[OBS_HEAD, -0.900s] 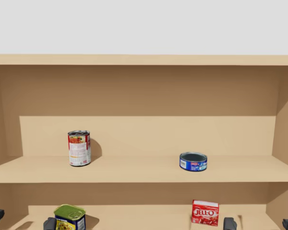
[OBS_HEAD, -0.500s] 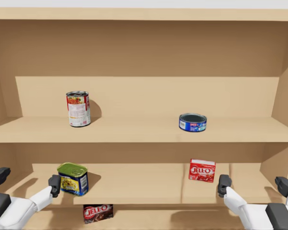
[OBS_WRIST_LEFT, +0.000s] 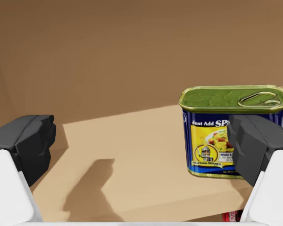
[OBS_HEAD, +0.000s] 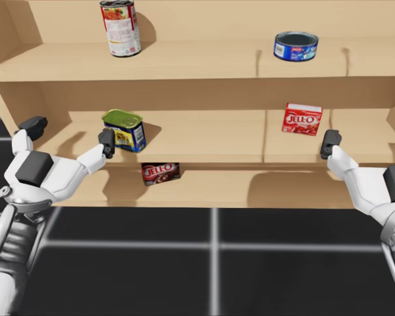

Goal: Retrieve the pudding box from the shelves.

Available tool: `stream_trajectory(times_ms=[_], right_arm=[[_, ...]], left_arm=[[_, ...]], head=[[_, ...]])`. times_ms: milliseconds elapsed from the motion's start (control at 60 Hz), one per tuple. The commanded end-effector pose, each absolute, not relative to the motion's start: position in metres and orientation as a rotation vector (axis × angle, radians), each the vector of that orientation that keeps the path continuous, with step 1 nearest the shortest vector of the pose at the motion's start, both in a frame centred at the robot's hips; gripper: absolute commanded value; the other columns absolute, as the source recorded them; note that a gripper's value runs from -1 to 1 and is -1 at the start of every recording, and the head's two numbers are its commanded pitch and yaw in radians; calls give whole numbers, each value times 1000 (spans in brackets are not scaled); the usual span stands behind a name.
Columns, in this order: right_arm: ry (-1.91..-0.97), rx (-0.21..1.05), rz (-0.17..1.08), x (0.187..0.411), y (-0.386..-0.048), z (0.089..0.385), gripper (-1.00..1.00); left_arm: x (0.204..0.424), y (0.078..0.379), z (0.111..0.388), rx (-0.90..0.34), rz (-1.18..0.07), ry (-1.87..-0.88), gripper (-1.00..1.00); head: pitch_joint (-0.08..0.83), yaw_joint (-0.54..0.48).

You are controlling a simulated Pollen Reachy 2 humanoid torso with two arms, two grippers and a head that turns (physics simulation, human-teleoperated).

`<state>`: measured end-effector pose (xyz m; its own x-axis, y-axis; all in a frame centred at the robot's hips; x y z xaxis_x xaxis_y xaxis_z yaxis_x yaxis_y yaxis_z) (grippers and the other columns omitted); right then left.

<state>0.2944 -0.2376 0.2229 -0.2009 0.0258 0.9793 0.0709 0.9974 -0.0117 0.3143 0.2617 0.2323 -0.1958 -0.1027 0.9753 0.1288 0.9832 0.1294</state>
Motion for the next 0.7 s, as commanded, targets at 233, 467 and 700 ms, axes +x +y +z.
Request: stream_trajectory(times_ms=[233, 467, 700], right_arm=[[-1752, -58, -78, 294, -235, 216, -1000], [-1750, -69, -88, 297, -235, 213, -1000], [-1750, -70, -88, 298, -237, 212, -1000]], left_arm=[[282, 247, 238, -202, -223, -1719, -1000], [250, 224, 212, -292, -199, -1635, -1000], [247, 197, 169, -329, -187, -1559, -1000]], head=[[606, 148], [580, 147], [568, 163]])
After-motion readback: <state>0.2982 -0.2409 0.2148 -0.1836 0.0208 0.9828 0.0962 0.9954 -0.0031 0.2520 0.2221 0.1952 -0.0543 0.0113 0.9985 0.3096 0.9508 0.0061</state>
